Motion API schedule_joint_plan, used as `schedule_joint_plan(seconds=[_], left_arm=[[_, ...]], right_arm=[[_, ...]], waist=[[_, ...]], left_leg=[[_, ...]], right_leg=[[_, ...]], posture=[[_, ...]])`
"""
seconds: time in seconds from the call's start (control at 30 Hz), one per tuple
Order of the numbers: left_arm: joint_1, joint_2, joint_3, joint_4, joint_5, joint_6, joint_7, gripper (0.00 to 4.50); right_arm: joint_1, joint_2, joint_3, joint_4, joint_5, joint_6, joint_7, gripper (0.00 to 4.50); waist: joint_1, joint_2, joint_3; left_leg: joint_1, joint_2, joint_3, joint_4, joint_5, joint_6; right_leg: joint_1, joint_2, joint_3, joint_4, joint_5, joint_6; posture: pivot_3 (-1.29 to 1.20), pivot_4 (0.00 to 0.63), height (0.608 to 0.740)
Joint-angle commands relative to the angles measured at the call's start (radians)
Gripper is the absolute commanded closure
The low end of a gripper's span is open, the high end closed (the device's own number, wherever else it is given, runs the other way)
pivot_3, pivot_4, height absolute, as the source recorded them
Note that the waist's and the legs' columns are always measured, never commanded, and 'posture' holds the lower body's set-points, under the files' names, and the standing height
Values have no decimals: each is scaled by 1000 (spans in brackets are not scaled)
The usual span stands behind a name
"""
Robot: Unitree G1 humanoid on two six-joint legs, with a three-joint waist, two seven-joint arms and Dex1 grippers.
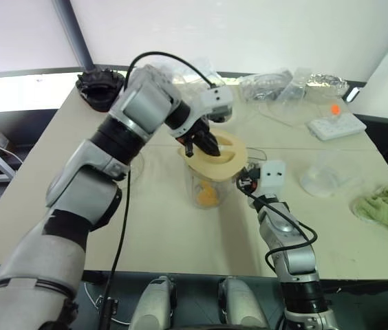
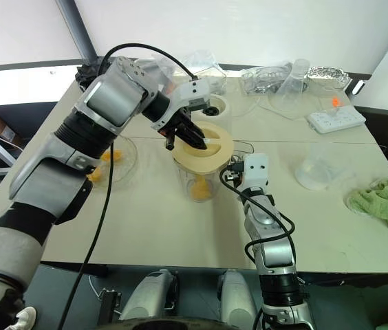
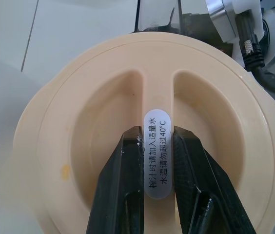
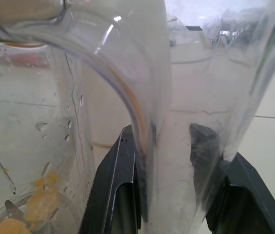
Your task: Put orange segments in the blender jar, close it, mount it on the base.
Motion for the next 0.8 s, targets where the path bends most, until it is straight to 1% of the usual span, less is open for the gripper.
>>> schedule_joint_plan(seconds=[0.03, 0.17, 0.47, 0.53, 0.57, 0.63, 0.67, 0.73, 0.8], left_arm=[[64, 37, -51, 22, 68, 116, 106, 4243], [73, 45, -49, -20, 56, 146, 111, 4243], [106, 54, 14, -98, 33, 85, 148, 4243], [119, 55, 38, -120, 24, 68, 168, 3196], [129, 58, 50, -135, 22, 47, 184, 2812], [146, 47, 111, -163, -16, 40, 204, 1777], [150, 46, 137, -178, -37, 40, 205, 1340], [158, 40, 222, -195, -92, -41, 219, 1340], [128, 37, 311, -167, -150, -50, 232, 1340]], right_arm=[[23, -4, 3, -8, -20, -21, 3, 3552], [22, -5, 4, -7, -23, -21, 8, 3552], [16, -7, 0, 0, -23, -21, 19, 3552], [16, -9, 0, 1, -24, -21, 23, 3552], [14, -9, 0, 2, -24, -20, 25, 3552], [11, -10, 1, 4, -24, -20, 27, 3552], [13, -10, 2, 4, -24, -20, 28, 3552], [16, -11, 4, 1, -23, -20, 30, 3552], [22, -11, 7, -3, -23, -19, 31, 3552]], waist=[[-1, 0, 0], [-4, 0, 0], [-5, 0, 0], [-6, 0, 0], [-10, 1, 0], [-14, 1, 0], [-16, 1, 0], [-19, 1, 1], [-19, 1, 4]], left_leg=[[0, 0, 0, 0, 0, 0], [0, 0, 0, 0, 0, 0], [-1, 0, 0, -1, 0, 0], [-1, 0, 0, -1, 0, 0], [-1, 0, 0, -1, 0, 0], [-3, 0, 0, -1, 0, 0], [-2, 0, 0, -1, 0, 0], [-3, 0, 0, -1, 0, 0], [-4, 0, 0, -2, 0, 0]], right_leg=[[0, 0, 0, 0, 0, 0], [0, 0, 0, 0, 0, 0], [-2, -1, 0, 0, 0, -1], [-2, -1, 0, 0, 0, -1], [-2, -1, 0, 0, 0, -1], [-4, -2, -1, 0, 0, -1], [-4, -2, -1, 0, 0, -1], [-5, -2, 0, 0, 2, -4], [-7, -1, 0, 0, 2, -5]], posture=[[0, 150, 740], [0, 150, 740], [0, 150, 740], [0, 150, 740], [0, 150, 740], [0, 150, 740], [0, 150, 740], [0, 150, 740], [0, 150, 740]])
